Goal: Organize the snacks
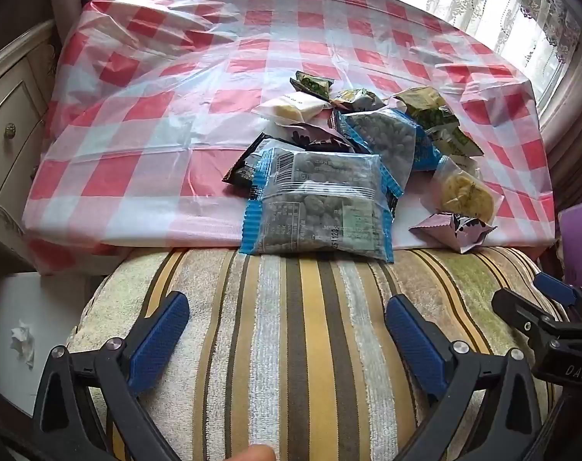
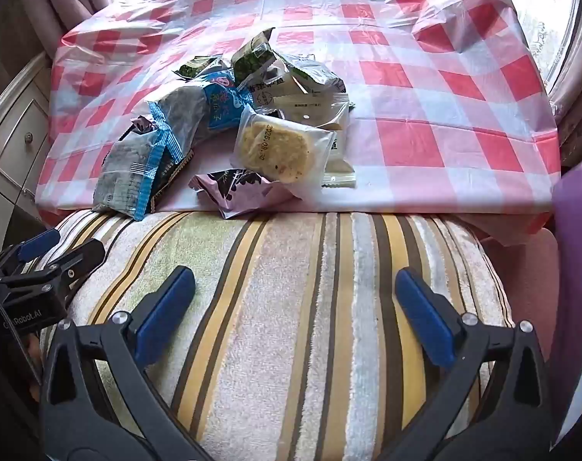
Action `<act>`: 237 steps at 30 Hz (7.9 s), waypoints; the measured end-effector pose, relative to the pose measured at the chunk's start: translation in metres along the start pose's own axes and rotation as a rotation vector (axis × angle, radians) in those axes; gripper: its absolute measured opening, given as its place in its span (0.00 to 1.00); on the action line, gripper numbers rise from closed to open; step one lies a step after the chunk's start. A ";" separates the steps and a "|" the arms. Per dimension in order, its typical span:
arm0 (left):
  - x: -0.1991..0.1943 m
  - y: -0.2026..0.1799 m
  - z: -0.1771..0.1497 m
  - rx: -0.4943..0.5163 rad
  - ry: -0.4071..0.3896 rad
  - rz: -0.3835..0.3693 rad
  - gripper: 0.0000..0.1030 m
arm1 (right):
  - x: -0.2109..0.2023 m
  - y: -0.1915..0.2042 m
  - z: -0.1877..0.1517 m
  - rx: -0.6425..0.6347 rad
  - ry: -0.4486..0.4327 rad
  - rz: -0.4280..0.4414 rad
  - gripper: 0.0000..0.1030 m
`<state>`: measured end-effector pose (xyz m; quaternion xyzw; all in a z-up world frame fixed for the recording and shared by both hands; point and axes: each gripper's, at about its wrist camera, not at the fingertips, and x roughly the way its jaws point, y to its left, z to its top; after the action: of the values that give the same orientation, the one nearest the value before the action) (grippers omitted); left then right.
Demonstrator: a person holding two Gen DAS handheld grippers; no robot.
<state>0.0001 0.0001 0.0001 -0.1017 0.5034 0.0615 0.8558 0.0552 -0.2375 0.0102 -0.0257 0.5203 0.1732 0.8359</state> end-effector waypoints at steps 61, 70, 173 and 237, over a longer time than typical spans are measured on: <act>0.005 0.003 0.002 -0.020 -0.013 0.013 1.00 | 0.008 0.001 0.003 -0.010 -0.008 -0.024 1.00; 0.005 0.002 0.002 -0.020 -0.014 0.014 1.00 | 0.008 0.001 0.003 -0.010 -0.008 -0.025 1.00; 0.000 -0.048 0.054 0.066 -0.108 -0.007 0.70 | 0.000 -0.066 0.050 0.170 -0.093 0.222 0.19; -0.015 -0.189 0.043 0.292 -0.084 -0.279 0.84 | -0.063 -0.176 0.001 0.210 -0.213 -0.116 0.84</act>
<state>0.0683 -0.1732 0.0546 -0.0427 0.4517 -0.1271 0.8820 0.0865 -0.4188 0.0417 0.0503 0.4414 0.0710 0.8931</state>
